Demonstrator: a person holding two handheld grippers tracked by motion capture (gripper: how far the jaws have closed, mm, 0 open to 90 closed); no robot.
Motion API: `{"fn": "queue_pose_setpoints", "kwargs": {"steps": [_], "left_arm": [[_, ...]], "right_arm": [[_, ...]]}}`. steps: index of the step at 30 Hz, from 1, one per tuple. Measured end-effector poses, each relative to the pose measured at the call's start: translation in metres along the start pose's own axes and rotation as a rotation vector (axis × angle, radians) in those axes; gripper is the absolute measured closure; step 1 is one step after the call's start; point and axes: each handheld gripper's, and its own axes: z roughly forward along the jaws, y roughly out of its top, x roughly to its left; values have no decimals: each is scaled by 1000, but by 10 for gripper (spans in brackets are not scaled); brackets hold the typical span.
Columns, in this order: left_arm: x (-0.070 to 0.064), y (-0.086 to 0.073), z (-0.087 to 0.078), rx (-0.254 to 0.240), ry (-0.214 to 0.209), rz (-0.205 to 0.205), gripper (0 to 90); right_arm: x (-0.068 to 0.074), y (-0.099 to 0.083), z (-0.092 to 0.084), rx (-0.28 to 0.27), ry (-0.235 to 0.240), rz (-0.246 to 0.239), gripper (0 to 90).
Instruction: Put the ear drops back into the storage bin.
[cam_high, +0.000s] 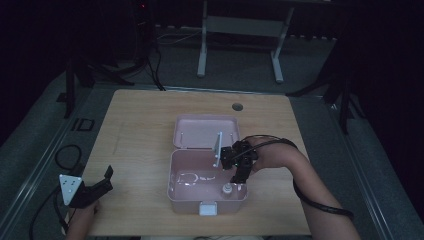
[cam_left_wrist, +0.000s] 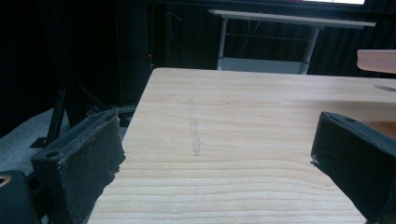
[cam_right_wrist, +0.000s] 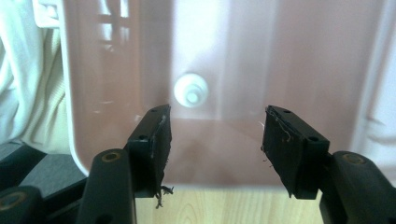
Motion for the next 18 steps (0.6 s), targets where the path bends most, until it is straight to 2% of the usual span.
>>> {"fn": "queue_pose_setpoints", "kwargs": {"steps": [6, 10, 13, 15, 18], "left_arm": [[0, 0, 0, 0, 0, -1, 23], [0, 0, 0, -1, 1, 0, 23], [0, 0, 0, -1, 1, 2, 23], [0, 0, 0, -1, 2, 2, 24], [0, 0, 0, -1, 2, 2, 24]], "right_arm": [[-3, -19, -14, -44, -23, 48, 283], [-6, -34, -18, -49, -19, 93, 144], [-8, -45, -21, -73, -22, 133, 134], [-6, -54, -21, -80, -43, 133, 134], [-8, -66, -21, -104, -57, 180, 135]]}}
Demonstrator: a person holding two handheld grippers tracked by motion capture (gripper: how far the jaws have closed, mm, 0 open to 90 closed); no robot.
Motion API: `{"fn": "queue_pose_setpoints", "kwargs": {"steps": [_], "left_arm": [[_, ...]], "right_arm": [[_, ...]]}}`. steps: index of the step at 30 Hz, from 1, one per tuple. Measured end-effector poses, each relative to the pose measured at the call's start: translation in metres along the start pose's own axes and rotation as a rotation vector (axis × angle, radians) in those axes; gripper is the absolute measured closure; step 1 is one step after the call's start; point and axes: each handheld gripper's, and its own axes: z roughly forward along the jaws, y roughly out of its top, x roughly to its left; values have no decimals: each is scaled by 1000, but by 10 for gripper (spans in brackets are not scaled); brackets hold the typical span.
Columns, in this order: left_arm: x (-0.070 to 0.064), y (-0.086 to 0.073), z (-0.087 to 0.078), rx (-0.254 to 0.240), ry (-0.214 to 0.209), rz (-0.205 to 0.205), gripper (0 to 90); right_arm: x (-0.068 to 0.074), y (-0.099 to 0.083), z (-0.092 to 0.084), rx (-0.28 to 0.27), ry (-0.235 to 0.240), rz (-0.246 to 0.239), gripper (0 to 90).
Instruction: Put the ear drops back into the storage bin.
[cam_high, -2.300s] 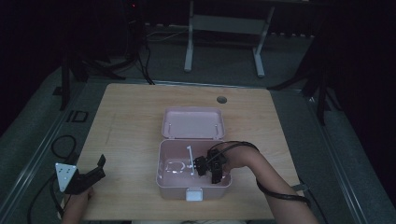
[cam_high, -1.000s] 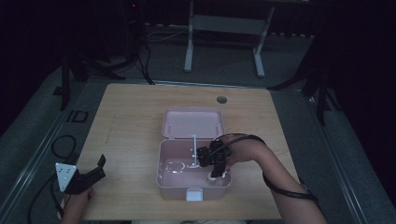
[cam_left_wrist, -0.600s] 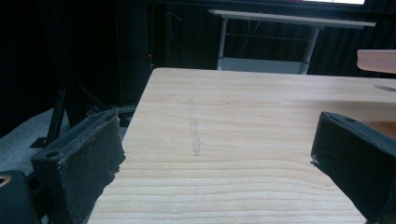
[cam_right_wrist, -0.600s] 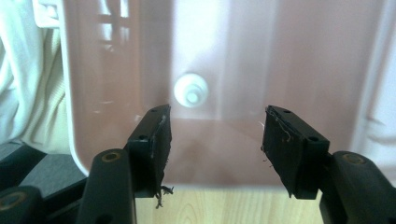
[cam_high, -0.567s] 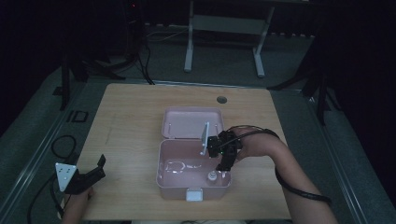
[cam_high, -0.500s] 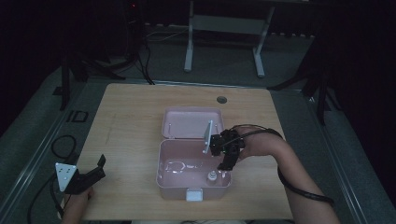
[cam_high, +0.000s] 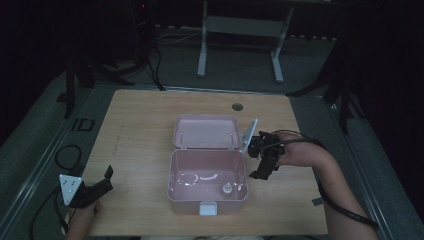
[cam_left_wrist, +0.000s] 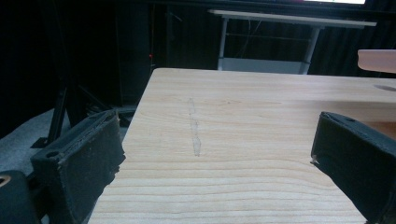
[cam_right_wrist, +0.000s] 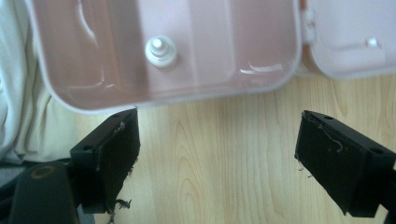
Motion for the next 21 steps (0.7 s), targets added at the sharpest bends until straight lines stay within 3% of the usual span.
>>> {"fn": "queue_pose_setpoints", "kwargs": {"steps": [5, 10, 14, 21], "left_arm": [[0, 0, 0, -1, 0, 0, 24], [0, 0, 0, 0, 1, 0, 23], [0, 0, 0, 0, 0, 0, 24], [0, 0, 0, -1, 0, 0, 24]], "right_arm": [[-4, -23, 5, -25, -30, 43, 136], [-8, -46, 15, -66, -36, 117, 135], [-10, -63, 27, -93, -45, 166, 137], [-9, -85, 55, -94, -39, 233, 136]]}}
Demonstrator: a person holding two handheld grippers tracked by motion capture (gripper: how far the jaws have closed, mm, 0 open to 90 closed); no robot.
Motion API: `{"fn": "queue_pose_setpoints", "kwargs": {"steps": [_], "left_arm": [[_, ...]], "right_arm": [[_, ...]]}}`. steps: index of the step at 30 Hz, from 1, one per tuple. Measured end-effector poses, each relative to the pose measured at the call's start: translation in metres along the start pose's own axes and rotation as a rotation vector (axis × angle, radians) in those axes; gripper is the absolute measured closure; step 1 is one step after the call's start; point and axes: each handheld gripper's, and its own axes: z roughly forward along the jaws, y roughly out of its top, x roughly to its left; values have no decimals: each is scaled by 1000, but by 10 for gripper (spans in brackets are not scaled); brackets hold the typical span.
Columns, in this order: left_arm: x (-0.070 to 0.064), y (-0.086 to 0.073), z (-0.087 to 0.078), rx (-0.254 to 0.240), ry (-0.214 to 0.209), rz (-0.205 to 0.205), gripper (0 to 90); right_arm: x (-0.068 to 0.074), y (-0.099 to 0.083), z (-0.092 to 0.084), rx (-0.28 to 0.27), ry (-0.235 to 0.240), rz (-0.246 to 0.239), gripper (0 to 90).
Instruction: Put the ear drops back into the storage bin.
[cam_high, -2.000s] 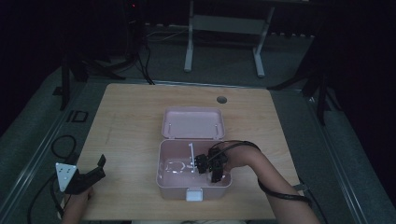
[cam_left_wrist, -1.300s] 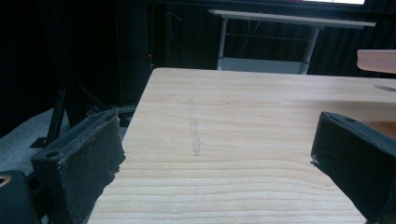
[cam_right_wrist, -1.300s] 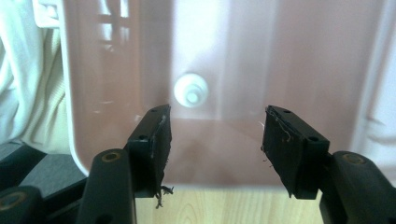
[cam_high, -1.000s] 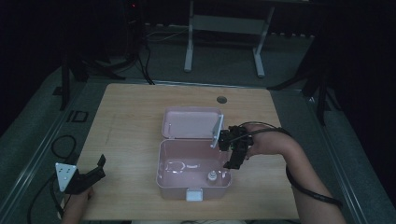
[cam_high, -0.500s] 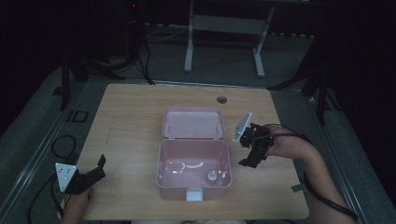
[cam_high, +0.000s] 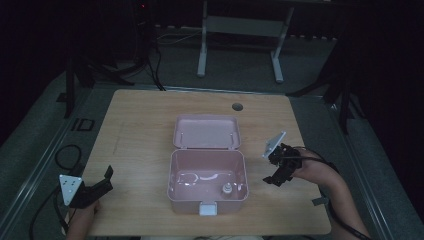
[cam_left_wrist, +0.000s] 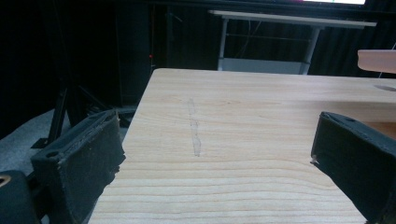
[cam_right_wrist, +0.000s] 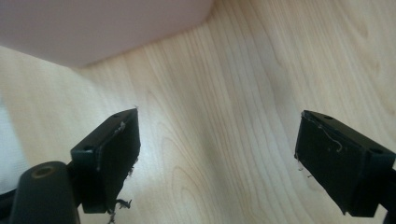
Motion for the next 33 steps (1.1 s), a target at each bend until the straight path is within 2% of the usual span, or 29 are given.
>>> {"fn": "queue_pose_setpoints", "kwargs": {"steps": [8, 13, 16, 25, 30, 33], "left_arm": [[0, 0, 0, 0, 0, 1, 23], [0, 0, 0, 2, 1, 0, 24], [0, 0, 0, 2, 1, 0, 24], [0, 0, 0, 1, 1, -1, 23], [0, 0, 0, 0, 1, -1, 23], [0, 0, 0, -1, 1, -1, 24]], "right_arm": [[-1, -30, 23, -50, -7, 94, 137], [-1, -46, 39, -36, -12, 134, 137], [-1, -55, 44, -58, -26, 172, 137], [5, -80, 59, -171, -116, 306, 132], [9, -92, 63, -249, -229, 405, 127], [9, -98, 65, -285, -275, 457, 124]]}}
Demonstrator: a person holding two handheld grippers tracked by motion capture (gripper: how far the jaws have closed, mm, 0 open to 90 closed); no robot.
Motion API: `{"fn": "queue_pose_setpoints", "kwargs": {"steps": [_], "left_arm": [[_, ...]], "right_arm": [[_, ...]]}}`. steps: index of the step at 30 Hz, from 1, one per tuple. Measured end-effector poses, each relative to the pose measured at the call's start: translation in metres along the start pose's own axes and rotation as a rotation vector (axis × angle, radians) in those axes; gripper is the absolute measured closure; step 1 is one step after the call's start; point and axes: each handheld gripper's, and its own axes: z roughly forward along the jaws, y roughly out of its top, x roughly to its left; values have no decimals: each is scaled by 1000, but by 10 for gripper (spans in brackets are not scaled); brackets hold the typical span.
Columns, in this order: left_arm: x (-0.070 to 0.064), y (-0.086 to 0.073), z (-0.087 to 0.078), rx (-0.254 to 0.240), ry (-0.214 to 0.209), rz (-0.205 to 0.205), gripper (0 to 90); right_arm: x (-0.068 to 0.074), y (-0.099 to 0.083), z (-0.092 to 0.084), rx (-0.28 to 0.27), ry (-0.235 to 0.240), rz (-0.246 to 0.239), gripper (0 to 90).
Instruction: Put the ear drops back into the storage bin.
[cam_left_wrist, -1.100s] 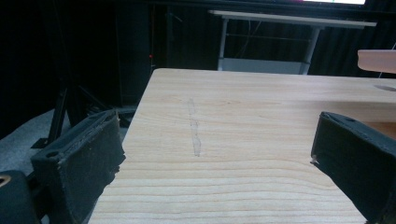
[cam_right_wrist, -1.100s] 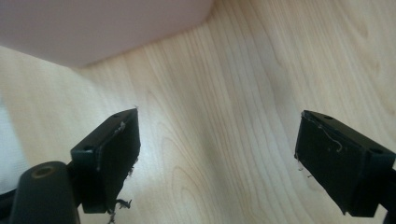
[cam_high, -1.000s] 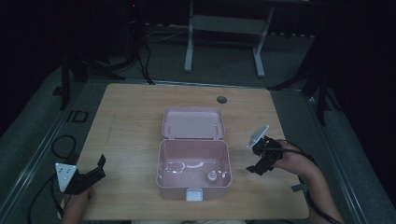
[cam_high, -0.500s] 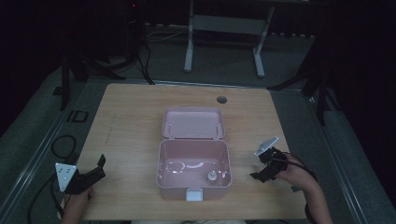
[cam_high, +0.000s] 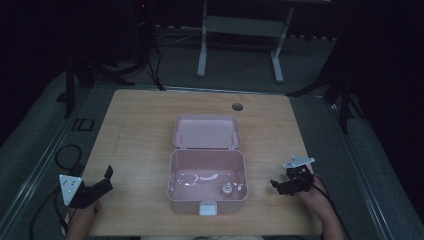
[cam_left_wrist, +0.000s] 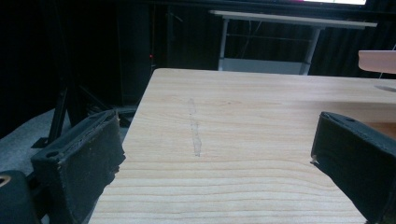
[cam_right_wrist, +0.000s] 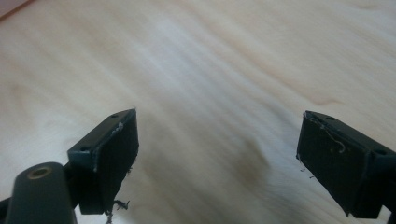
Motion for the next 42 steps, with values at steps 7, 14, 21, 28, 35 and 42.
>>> {"fn": "queue_pose_setpoints", "kwargs": {"steps": [7, 14, 21, 28, 35, 42], "left_arm": [[0, 0, 0, -1, 0, 1, 23], [0, 0, 0, -2, 3, 5, 24], [0, 0, 0, 0, 2, 0, 24], [0, 0, 0, 2, 0, 1, 24], [0, 0, 0, 3, 0, -1, 24], [0, 0, 0, 3, -1, -1, 24]], "right_arm": [[-4, -13, 2, -71, -92, 98, 123], [-7, -22, 0, -167, -195, 186, 123], [-1, -26, 2, -261, -308, 220, 123], [-1, -29, -1, -384, -344, 313, 124], [-1, -32, -3, -435, -395, 359, 123], [1, -32, -3, -451, -411, 353, 123]]}}
